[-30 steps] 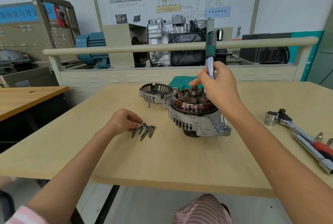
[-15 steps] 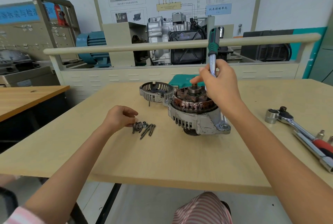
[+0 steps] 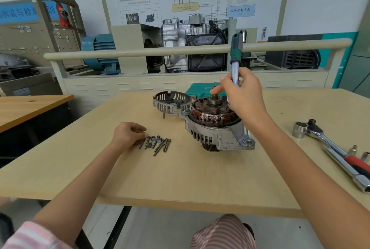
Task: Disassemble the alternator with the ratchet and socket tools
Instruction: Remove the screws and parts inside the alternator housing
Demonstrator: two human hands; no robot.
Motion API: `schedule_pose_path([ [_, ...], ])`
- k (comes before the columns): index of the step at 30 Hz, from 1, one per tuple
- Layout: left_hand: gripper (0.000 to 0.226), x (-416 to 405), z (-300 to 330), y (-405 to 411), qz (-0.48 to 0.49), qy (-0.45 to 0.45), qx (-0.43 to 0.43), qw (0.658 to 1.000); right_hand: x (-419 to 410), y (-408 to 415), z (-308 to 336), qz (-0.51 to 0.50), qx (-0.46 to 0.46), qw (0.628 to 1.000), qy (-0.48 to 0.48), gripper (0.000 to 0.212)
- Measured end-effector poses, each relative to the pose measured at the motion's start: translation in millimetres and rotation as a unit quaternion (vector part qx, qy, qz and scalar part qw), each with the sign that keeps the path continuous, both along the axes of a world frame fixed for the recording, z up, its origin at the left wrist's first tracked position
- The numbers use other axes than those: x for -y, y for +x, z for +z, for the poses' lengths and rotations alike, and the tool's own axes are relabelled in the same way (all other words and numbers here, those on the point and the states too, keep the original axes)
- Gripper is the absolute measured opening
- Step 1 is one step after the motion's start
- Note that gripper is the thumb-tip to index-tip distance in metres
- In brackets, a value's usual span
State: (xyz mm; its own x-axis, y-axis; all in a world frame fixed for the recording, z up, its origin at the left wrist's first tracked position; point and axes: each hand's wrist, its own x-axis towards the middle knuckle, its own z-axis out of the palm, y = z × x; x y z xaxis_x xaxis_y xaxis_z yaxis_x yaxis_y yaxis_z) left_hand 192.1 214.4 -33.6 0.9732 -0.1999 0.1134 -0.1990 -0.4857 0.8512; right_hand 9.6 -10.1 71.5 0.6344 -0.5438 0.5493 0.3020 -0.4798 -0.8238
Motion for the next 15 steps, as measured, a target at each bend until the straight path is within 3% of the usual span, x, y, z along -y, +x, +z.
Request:
schedule_pose_path([
  [5, 0.021, 4, 2, -2, -0.003, 0.000, -0.008, 1.000, 0, 0, 3, 0.005, -0.007, 1.000, 0.023, 0.015],
  [11, 0.022, 6, 5, -1, 0.006, 0.005, -0.016, 1.000, 3, -7, 13, 0.079, 0.009, 0.984, 0.158, 0.015],
  [15, 0.026, 15, 16, -7, 0.006, 0.104, -0.004, 0.995, 14, -12, 21, 0.131, 0.023, 0.963, 0.236, 0.020],
])
